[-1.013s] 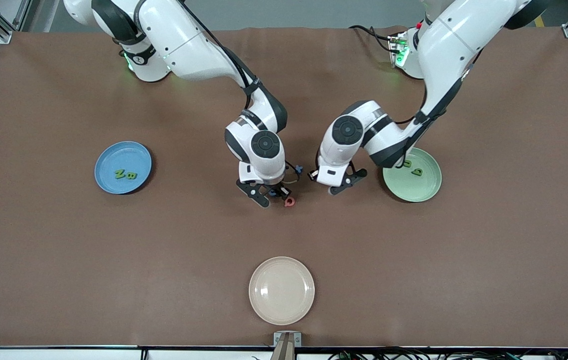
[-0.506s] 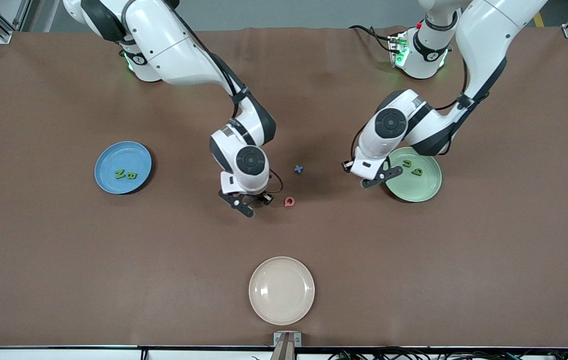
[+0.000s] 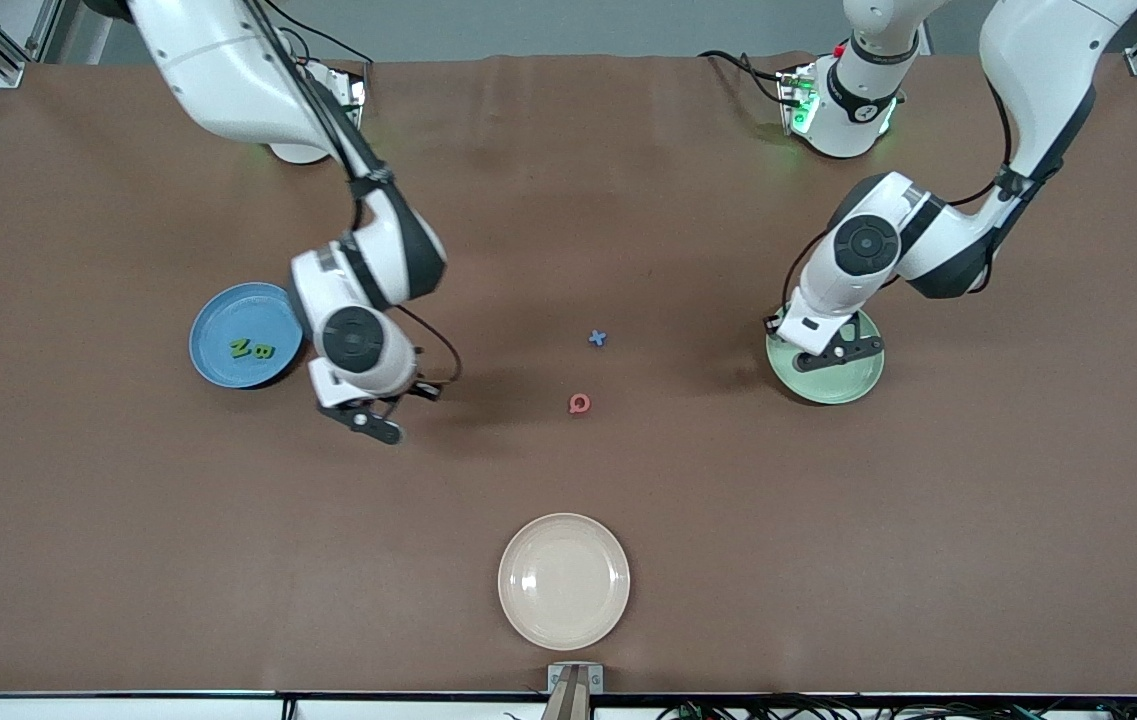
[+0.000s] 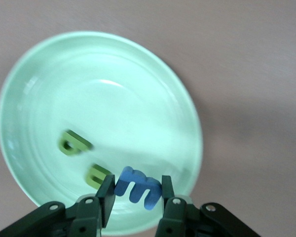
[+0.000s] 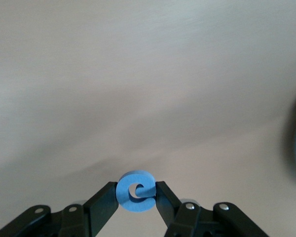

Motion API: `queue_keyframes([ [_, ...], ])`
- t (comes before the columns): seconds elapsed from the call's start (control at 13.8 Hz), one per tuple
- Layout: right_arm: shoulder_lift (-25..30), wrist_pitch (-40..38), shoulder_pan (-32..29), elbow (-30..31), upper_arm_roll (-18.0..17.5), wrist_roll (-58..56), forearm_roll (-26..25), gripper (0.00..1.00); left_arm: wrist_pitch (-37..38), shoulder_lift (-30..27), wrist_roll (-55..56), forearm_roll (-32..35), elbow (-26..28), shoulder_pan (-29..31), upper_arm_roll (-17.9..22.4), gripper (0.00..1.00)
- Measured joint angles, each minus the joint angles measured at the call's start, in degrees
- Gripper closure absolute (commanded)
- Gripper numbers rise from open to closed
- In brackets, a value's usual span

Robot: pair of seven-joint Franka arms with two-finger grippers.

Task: Sort uppercase to blue plate, lowercase to green plate
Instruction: 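Carry the m and c to the green and blue plates, releasing them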

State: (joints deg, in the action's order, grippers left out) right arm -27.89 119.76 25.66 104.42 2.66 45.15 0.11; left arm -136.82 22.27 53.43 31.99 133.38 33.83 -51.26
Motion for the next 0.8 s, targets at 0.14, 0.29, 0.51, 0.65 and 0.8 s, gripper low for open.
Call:
queue_keyframes([
  [0.14,5.8,0.3,-2.8,7.4,0.0,-4.7,0.0,1.00,-2.0,0.2,-0.9,1.7,0.7,1.8,0.0,0.85],
  [0.29,11.1,1.9,-4.6,14.7,0.0,-8.2,-0.2,1.00,-4.2,1.0,-1.0,3.7,1.0,2.5,0.0,0.85],
  [0.51,18.3,2.7,-7.9,22.7,0.0,-13.1,-0.5,1.00,-6.2,2.8,-1.0,6.8,1.0,2.8,0.0,0.85],
  [0.65,22.8,2.8,-10.5,27.1,0.0,-15.8,-2.0,1.00,-6.6,4.0,-1.0,9.0,1.0,3.3,0.0,0.85],
  [0.8,26.6,4.1,-14.2,31.4,0.0,-20.0,-3.3,1.00,-7.0,4.9,-1.2,10.5,0.9,4.1,0.0,0.85],
])
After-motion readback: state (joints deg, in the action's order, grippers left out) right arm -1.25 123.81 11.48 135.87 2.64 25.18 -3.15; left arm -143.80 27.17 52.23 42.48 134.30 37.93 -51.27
